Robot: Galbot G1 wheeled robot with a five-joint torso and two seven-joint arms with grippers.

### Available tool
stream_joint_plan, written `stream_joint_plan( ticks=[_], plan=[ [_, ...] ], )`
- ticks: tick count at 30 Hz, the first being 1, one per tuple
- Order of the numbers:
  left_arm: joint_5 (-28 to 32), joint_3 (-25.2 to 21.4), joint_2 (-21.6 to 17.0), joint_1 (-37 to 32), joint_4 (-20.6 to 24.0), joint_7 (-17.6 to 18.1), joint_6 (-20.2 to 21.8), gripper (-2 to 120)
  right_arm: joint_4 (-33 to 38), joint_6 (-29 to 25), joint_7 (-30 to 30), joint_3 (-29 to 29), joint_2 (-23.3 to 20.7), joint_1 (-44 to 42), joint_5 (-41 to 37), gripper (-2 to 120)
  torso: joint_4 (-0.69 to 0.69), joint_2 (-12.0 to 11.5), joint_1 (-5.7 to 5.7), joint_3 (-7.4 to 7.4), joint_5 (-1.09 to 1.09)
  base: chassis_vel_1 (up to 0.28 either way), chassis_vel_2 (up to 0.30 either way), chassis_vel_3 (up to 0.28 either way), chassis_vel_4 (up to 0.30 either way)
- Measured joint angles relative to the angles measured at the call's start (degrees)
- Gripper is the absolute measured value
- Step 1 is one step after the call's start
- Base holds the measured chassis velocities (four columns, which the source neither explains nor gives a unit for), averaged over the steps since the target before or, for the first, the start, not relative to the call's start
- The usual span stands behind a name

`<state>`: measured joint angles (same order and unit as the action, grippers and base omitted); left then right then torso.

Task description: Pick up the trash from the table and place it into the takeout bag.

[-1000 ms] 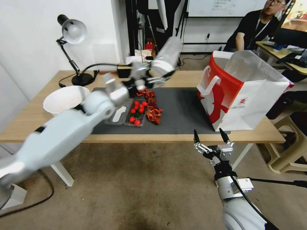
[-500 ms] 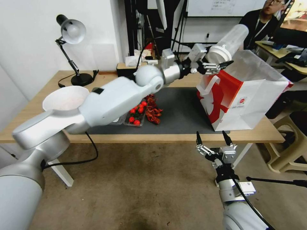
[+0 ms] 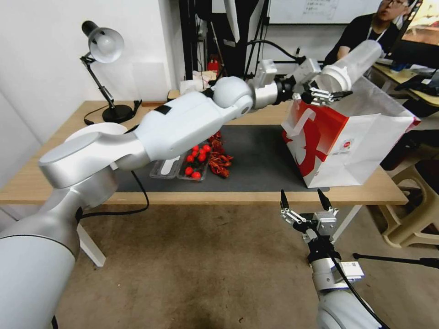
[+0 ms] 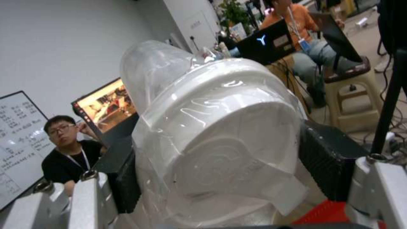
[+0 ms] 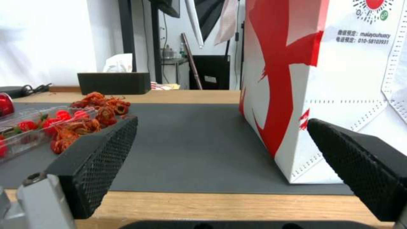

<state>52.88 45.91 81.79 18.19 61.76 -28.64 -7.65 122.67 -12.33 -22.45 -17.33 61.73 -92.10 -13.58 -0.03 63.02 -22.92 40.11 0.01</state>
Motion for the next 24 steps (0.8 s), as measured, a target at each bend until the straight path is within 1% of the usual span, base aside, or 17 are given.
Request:
stream_joint_plan(
  ticks=[2, 4, 5, 7, 9, 12, 13, 14, 15, 16, 22, 24],
  plan=[
    [-0.78, 0.96, 0.50, 0.54, -0.68, -0.45, 0.27, 74, 0.00, -0.07, 0.05, 0.02, 0.00, -0.03, 0.01, 100, 0.04, 0.00, 0.00, 0.00, -0.01, 0.000, 0.000, 0.000, 0.000],
    [-0.95, 1.18, 0.47, 0.54, -0.62, -0.46, 0.34, 74, 0.01, -0.12, 0.06, 0.02, 0.00, -0.15, 0.01, 100, 0.03, 0.00, 0.00, 0.00, -0.02, 0.000, 0.000, 0.000, 0.000],
    [-1.15, 1.27, 0.19, 0.51, -0.31, -0.42, 0.54, 74, 0.03, -0.15, 0.06, 0.02, 0.00, -0.23, 0.01, 100, 0.01, 0.00, 0.00, 0.00, -0.01, 0.000, 0.000, 0.000, 0.000],
    [-1.37, 1.55, -0.98, 0.22, 0.64, 0.06, 0.86, 74, 0.16, -0.19, 0.07, 0.01, 0.00, -0.35, 0.03, 100, 0.02, 0.00, 0.01, 0.00, -0.01, 0.000, 0.000, 0.000, 0.000],
    [-1.37, 1.55, -1.21, 0.16, 0.81, 0.23, 0.95, 74, 0.20, -0.19, 0.07, 0.02, 0.01, -0.36, 0.04, 100, 0.04, 0.00, 0.00, 0.00, -0.02, 0.000, 0.000, 0.000, 0.000],
    [-1.35, 1.08, -1.91, 0.03, 1.35, 0.74, 1.30, 87, 0.26, -0.19, 0.10, 0.02, 0.03, -0.35, 0.10, 100, 0.05, 0.00, 0.01, 0.00, -0.02, 0.000, 0.000, 0.000, 0.000],
    [-1.34, 1.02, -1.97, 0.04, 1.44, 0.79, 1.36, 91, 0.26, -0.19, 0.11, 0.05, 0.07, -0.34, 0.15, 100, 0.04, 0.00, 0.01, 0.00, -0.02, 0.000, 0.000, 0.000, 0.000],
    [-1.34, 1.02, -1.97, 0.04, 1.44, 0.79, 1.36, 91, 0.26, -0.19, 0.11, 0.05, 0.07, -0.34, 0.15, 100, 0.04, 0.00, 0.01, 0.00, -0.02, 0.000, 0.000, 0.000, 0.000],
    [-1.31, 0.97, -2.04, 0.06, 1.56, 0.84, 1.40, 96, 0.26, -0.19, 0.13, 0.09, 0.15, -0.34, 0.26, 100, 0.02, 0.00, 0.01, 0.00, -0.01, 0.000, 0.000, 0.000, 0.000],
    [-1.27, 0.94, -2.12, 0.06, 1.72, 0.95, 1.44, 99, 0.26, -0.19, 0.14, 0.13, 0.27, -0.36, 0.35, 100, 0.02, 0.00, 0.01, 0.00, -0.02, 0.000, 0.000, 0.000, 0.000],
    [-1.10, 0.19, -2.39, -0.30, 2.19, 1.64, 1.48, 100, 0.30, -0.25, 0.18, 0.17, 0.41, -0.66, 0.55, 100, 0.03, 0.00, 0.00, 0.00, -0.02, 0.000, 0.000, 0.000, 0.000],
    [-1.08, -1.33, -2.41, -0.93, 2.25, 2.12, 1.51, 100, 0.56, -0.39, 0.18, 0.10, 0.41, -1.08, 0.70, 100, 0.02, 0.00, 0.00, 0.00, -0.01, 0.000, 0.000, 0.000, 0.000]
  ],
)
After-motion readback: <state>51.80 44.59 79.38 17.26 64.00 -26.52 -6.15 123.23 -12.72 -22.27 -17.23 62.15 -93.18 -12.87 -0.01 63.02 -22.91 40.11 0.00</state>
